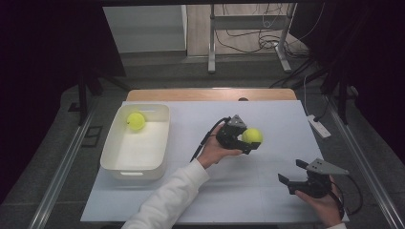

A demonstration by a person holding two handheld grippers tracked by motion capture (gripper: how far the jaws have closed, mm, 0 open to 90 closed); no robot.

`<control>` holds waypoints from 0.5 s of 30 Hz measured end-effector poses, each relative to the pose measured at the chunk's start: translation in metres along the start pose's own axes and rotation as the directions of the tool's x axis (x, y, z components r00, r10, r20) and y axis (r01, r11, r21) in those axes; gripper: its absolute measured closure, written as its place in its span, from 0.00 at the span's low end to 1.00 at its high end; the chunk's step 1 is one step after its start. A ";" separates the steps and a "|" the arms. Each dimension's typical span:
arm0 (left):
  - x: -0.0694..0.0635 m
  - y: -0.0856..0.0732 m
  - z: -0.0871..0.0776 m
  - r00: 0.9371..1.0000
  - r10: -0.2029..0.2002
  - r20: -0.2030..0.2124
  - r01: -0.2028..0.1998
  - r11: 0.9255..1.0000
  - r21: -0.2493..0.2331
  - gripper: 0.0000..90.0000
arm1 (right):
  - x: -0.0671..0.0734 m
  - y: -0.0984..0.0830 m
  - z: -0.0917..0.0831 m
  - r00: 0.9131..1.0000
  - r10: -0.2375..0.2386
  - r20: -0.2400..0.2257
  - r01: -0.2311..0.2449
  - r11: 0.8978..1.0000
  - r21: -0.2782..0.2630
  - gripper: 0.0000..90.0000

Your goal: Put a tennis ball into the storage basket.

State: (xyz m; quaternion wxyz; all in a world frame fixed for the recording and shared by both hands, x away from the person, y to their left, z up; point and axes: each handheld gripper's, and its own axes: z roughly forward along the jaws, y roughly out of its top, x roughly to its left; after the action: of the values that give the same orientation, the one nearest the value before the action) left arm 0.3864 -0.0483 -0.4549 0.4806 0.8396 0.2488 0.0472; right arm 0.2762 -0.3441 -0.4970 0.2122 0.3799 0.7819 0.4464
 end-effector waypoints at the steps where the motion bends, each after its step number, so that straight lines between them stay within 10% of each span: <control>1: 0.000 0.000 -0.001 1.000 0.001 -0.001 -0.001 1.000 0.001 0.30 | 0.000 0.000 0.000 1.000 0.000 0.000 0.000 1.000 0.000 0.10; 15: 0.002 -0.001 -0.015 1.000 -0.003 -0.021 0.002 1.000 -0.020 0.30 | 0.000 0.000 0.001 1.000 -0.001 0.001 0.001 1.000 0.003 0.10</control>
State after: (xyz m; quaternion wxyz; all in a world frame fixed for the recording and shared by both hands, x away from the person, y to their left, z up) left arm 0.3834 -0.0355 -0.4483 0.4863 0.8340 0.2543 0.0579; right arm 0.2766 -0.3437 -0.4974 0.2121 0.3800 0.7826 0.4451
